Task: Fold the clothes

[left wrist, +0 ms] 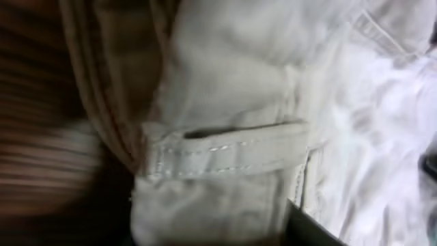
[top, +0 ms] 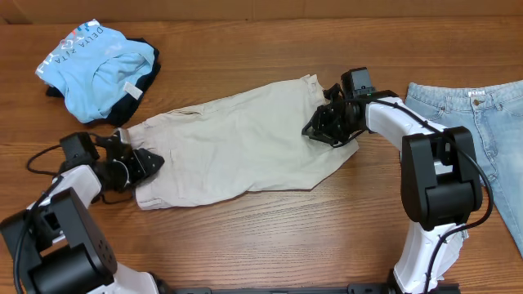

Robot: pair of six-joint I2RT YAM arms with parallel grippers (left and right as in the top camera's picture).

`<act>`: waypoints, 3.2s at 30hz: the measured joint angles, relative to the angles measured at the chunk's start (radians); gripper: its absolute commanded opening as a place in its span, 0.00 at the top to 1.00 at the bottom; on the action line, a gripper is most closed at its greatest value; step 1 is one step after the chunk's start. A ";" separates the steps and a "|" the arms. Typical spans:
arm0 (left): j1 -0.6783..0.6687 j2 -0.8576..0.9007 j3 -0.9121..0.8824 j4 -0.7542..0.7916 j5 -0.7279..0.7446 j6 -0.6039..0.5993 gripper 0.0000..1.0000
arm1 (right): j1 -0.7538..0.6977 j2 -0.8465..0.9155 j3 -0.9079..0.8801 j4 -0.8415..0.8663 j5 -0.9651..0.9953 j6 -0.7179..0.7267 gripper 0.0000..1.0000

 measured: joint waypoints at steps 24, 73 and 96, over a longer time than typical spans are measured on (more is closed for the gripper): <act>-0.138 0.080 1.084 -1.127 -0.437 -0.008 0.95 | -0.021 -0.232 0.000 -0.132 0.051 -0.065 0.90; -0.736 0.085 1.294 -1.224 -0.767 -0.190 0.96 | 0.021 -0.215 -0.112 -0.240 0.012 -0.414 0.87; -1.003 0.087 0.756 -0.724 -0.511 -0.267 0.75 | 0.031 -0.212 -0.152 -0.077 0.230 -0.003 0.88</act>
